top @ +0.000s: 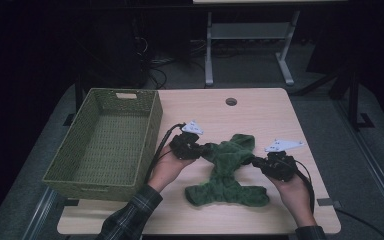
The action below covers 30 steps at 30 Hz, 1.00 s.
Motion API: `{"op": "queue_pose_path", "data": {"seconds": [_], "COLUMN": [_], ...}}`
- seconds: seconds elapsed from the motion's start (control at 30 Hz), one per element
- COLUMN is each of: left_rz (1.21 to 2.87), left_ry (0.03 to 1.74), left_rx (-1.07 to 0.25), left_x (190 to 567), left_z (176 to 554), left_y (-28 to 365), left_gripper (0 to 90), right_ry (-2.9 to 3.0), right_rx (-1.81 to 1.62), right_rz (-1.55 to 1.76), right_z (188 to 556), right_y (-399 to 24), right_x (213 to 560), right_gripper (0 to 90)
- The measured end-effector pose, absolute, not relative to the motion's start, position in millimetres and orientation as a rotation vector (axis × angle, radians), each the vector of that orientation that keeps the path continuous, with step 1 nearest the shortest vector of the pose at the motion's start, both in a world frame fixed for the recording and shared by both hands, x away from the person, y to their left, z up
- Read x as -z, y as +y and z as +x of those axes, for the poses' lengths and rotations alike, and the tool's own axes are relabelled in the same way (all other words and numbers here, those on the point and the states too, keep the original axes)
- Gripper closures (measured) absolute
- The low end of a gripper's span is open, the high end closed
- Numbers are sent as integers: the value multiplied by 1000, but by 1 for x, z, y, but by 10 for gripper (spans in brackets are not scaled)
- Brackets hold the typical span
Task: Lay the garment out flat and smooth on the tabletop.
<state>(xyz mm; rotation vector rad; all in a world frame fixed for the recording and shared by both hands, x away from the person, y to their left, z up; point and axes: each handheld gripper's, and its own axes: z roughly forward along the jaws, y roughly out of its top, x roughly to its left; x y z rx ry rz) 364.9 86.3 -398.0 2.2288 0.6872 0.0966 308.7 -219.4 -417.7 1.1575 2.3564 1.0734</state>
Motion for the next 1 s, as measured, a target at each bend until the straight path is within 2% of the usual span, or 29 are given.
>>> {"op": "queue_pose_path", "data": {"seconds": [0.3, 0.4, 0.57, 0.6, 0.7, 0.77, 0.87, 1.0], "left_rz": [2325, 2388, 2395, 2386, 2388, 2362, 2343, 2296], "left_ry": [801, 798, 786, 789, 789, 787, 769, 767], "left_rx": [-44, -25, -44, -46, -46, -38, -60, -118], "left_x": [434, 446, 449, 448, 444, 436, 424, 407], "left_z": [353, 353, 352, 351, 350, 349, 348, 357], "left_y": [98, 97, 92, 91, 92, 95, 98, 96], "left_gripper": [855, 855, 840, 815, 645, 567, 531, 553], "right_ry": [2456, 2497, 2531, 2531, 2516, 2496, 2466, 2430], "right_rx": [-1008, -973, -937, -937, -948, -953, -999, -1047], "right_rz": [1186, 1207, 1227, 1227, 1214, 1193, 1172, 1182], "right_z": [334, 339, 340, 340, 339, 335, 331, 335], "right_y": [-213, -210, -208, -208, -209, -211, -216, -221], "right_x": [434, 447, 459, 459, 456, 449, 434, 420], "right_gripper": [857, 858, 857, 849, 764, 716, 674, 655]}}
